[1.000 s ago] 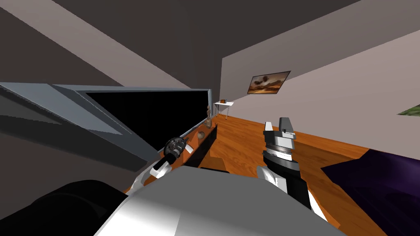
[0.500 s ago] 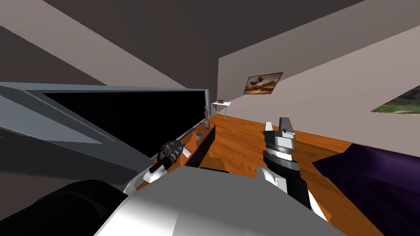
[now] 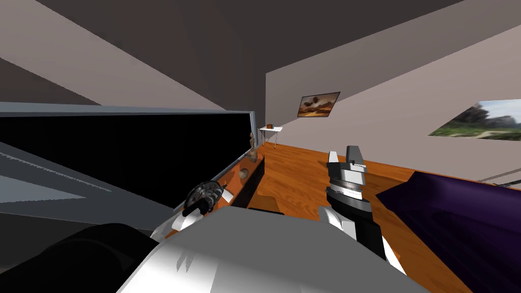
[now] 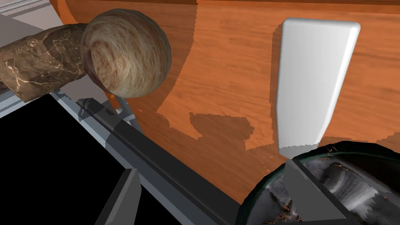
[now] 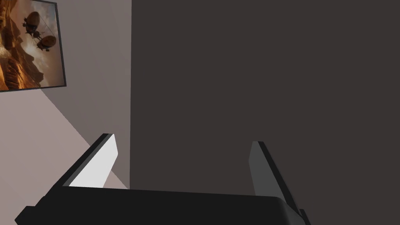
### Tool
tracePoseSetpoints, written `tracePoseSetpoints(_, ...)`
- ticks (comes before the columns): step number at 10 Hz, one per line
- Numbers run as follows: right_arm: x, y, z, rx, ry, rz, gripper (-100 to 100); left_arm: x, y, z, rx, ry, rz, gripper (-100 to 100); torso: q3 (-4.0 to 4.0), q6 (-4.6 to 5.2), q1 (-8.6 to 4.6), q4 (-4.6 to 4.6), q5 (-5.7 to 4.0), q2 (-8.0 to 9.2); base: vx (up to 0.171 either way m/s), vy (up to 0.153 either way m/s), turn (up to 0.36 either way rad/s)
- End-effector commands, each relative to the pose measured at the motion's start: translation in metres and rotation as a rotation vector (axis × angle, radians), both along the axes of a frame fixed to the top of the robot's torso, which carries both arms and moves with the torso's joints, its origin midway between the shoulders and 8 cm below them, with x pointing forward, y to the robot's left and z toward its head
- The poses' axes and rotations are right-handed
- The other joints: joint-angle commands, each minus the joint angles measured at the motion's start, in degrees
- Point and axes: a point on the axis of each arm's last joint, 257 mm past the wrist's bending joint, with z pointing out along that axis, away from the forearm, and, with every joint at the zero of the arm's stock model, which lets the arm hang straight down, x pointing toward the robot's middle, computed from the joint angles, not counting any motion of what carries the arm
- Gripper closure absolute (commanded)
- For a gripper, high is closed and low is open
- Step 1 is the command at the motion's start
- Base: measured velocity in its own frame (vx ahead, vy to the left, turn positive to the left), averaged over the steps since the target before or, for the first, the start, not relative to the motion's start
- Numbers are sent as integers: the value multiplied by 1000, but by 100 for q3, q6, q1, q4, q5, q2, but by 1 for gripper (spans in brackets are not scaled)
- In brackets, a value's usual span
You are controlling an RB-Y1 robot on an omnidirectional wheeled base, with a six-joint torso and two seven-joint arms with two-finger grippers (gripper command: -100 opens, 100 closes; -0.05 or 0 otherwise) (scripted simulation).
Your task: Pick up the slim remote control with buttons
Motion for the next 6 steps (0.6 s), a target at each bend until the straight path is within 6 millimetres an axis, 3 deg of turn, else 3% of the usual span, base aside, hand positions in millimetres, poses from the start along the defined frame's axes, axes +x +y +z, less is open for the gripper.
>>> tracePoseSetpoints(1,0,0,0,0,0,0,0,-14,8,-8,3,48,13,-100,0,0,0,0,0,0,94,24,-53)
tracePoseSetpoints(2,0,0,0,0,0,0,0,-35,19,-24,4,119,35,-100,1,-4,-3,0,-1,3,101,14,-103)
tracePoseSetpoints(3,0,0,0,0,0,0,0,-35,19,-24,4,119,35,-100,1,-2,-4,0,-2,2,71,8,-60)
tracePoseSetpoints(5,0,0,0,0,0,0,0,-80,37,-54,4,256,77,-100,4,-1,-12,2,-2,8,106,5,-170)
tracePoseSetpoints(6,0,0,0,0,0,0,0,-80,36,-55,-1,258,81,-100,-3,0,-7,-1,-2,-6,100,23,-94)
